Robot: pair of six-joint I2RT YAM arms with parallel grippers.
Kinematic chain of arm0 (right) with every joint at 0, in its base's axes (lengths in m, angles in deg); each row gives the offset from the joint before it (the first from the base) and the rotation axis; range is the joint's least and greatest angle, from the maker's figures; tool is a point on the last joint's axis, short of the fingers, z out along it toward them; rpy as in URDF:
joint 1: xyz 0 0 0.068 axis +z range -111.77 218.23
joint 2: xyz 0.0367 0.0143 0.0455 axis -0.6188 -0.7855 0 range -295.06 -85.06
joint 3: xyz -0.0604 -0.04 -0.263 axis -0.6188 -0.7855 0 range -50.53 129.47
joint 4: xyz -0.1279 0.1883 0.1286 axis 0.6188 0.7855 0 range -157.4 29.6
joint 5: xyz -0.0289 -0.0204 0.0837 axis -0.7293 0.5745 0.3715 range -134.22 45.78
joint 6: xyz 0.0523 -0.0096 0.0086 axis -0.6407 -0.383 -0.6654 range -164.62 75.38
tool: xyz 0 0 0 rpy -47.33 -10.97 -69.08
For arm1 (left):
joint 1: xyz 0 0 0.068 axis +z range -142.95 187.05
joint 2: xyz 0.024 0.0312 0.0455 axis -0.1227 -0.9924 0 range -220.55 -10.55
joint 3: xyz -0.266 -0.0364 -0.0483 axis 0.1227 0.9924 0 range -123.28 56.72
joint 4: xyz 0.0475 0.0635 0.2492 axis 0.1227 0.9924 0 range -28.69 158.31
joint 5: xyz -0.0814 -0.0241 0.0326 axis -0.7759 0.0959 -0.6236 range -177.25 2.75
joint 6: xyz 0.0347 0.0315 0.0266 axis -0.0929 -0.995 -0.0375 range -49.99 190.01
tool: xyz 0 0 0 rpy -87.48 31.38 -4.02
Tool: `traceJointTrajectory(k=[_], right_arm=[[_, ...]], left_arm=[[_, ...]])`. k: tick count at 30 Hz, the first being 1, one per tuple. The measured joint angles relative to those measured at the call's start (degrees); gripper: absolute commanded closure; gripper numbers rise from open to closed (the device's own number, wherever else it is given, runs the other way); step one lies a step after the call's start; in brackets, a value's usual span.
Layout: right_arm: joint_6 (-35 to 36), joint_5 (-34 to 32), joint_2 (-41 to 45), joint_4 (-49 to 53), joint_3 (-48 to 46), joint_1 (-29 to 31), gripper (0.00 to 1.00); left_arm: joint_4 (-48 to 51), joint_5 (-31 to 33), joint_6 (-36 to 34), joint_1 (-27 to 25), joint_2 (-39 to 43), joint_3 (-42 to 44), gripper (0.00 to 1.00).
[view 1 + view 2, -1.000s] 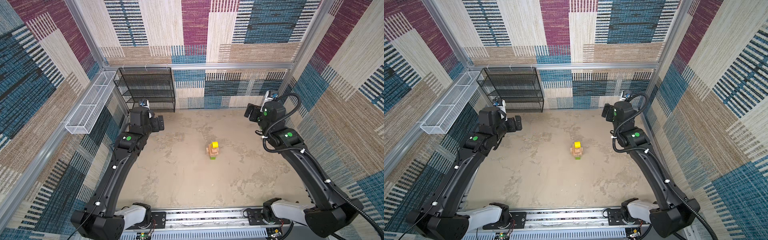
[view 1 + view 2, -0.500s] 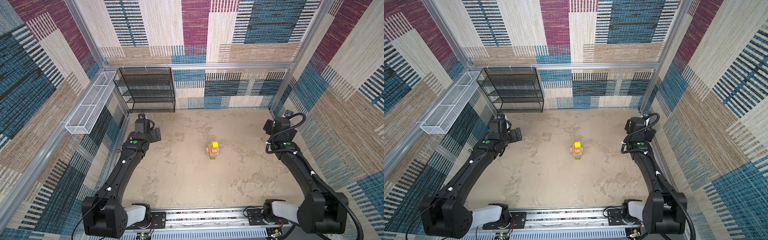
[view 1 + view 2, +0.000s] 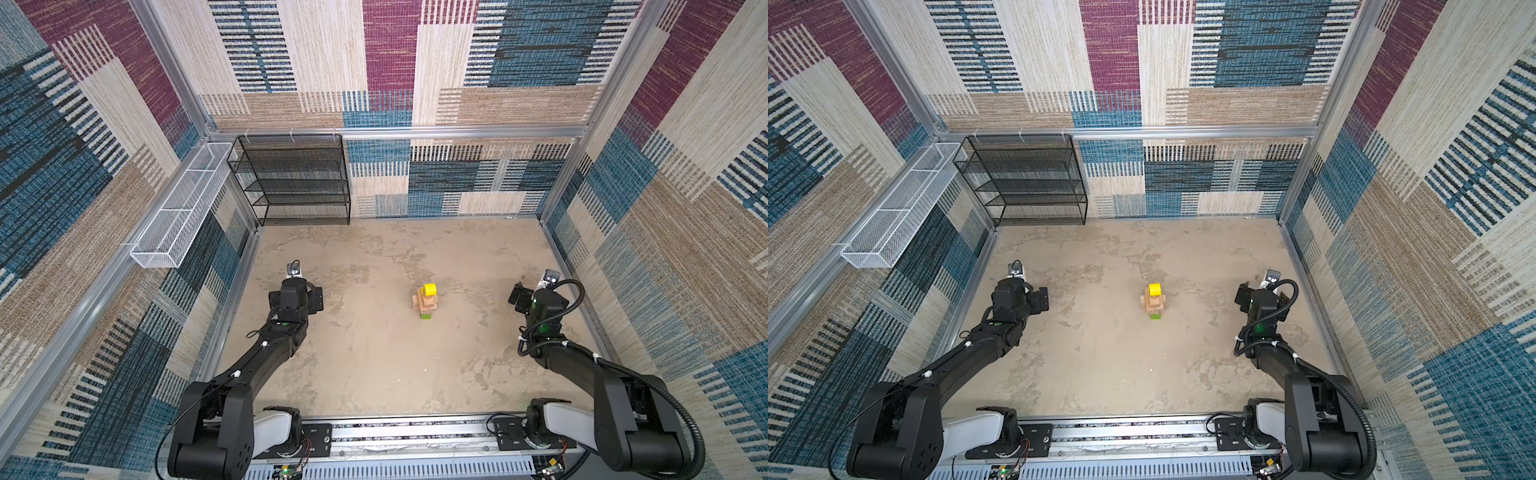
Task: Build the wood block tower
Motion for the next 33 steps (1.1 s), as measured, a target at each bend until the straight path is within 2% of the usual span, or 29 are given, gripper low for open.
traceJointTrajectory(k=[7, 15, 23, 31, 33], right_arm=[[1.7, 4.2, 0.1, -12.1, -5.5, 0.0, 0.0], [1.9, 14.0, -1.1, -19.0, -6.1, 0.0, 0.0], [2.7, 18.1, -1.7, -27.7, -9.8, 0.2, 0.0], [6.4, 24.7, -8.0, -31.5, -6.7, 1.9, 0.0], [7.5, 25.9, -9.9, -32.7, -6.3, 2.5, 0.0]], left_arm=[[-14.2, -5.0, -1.5, 0.0, -3.4, 7.6, 0.01], [-22.4, -8.8, -4.0, 0.1, -6.3, 7.9, 0.01], [-31.0, -10.3, -7.3, 0.4, -11.2, 9.7, 0.01], [-39.8, -11.7, -7.6, 3.0, -15.6, 12.1, 0.01], [-39.0, -11.6, -7.1, 3.5, -16.2, 12.0, 0.01]])
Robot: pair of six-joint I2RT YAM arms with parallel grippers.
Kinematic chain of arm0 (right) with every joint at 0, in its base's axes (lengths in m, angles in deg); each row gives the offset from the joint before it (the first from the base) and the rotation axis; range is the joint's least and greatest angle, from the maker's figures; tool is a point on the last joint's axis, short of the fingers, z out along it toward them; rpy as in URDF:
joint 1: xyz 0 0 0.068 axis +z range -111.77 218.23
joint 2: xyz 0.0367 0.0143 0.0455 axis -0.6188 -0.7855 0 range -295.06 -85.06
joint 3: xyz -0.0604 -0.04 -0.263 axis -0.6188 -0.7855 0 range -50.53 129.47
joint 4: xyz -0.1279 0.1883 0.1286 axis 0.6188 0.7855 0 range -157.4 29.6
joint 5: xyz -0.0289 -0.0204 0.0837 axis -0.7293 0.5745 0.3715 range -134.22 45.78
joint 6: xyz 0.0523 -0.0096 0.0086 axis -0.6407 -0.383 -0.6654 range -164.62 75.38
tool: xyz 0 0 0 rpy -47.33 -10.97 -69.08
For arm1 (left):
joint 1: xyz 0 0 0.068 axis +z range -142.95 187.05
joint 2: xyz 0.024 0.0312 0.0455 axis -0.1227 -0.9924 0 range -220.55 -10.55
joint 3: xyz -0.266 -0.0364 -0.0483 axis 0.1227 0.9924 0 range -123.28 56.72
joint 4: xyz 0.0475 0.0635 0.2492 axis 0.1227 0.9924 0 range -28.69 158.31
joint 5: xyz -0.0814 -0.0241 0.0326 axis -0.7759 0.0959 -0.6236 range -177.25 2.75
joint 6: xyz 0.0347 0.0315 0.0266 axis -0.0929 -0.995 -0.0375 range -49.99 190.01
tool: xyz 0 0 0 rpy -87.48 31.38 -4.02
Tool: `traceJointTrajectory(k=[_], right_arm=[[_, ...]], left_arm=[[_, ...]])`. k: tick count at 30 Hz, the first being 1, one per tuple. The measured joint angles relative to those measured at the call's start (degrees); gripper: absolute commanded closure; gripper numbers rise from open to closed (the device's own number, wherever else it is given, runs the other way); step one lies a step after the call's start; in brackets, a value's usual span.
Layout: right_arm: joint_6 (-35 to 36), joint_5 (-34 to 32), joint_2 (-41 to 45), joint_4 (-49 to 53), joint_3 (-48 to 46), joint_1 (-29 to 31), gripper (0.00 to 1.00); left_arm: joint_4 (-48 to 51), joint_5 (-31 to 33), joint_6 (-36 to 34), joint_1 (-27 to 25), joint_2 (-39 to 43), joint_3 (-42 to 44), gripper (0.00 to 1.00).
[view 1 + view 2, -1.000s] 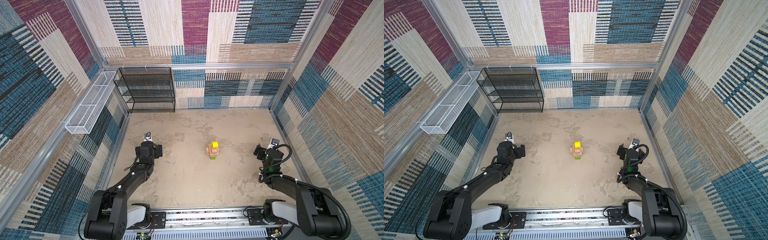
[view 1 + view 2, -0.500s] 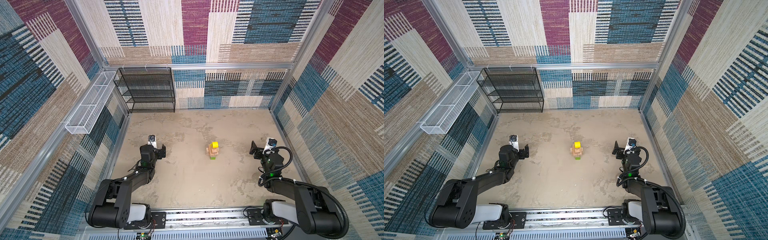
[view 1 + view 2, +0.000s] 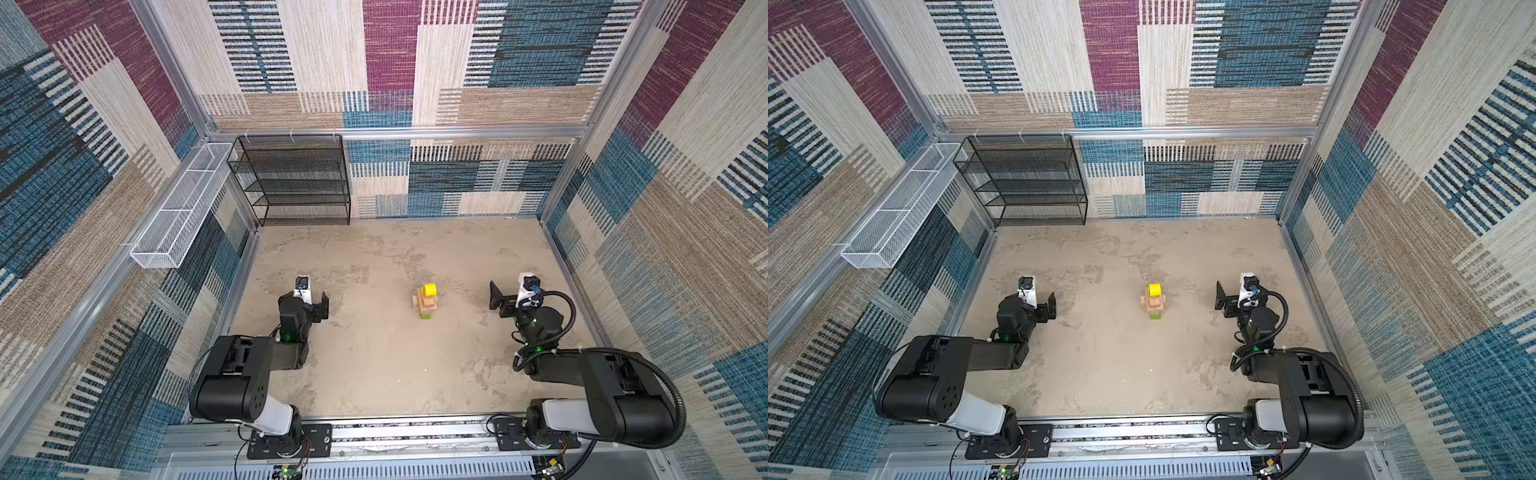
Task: Build the wood block tower
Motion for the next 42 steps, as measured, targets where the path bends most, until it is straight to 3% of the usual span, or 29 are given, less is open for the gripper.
traceJointTrajectory(k=[6, 14, 21, 42], right_arm=[[1.0, 0.4, -8.4, -6.5, -0.7, 0.2, 0.0], [-1.8, -8.2, -9.0, -6.3, 2.0, -0.3, 0.0], [-2.9, -11.5, -8.9, -6.6, 1.6, -0.2, 0.0], [-2.8, -10.9, -8.9, -6.0, 2.1, -0.2, 0.0]], left_arm=[[-0.3, -0.1, 0.7, 0.2, -0.4, -1.8, 0.01], [2.8, 1.9, 4.5, 3.0, -0.9, -5.0, 0.01], [3.3, 2.0, 5.2, 3.0, -0.9, -5.0, 0.01], [3.5, 2.9, 5.3, 3.0, -1.0, -5.0, 0.01]])
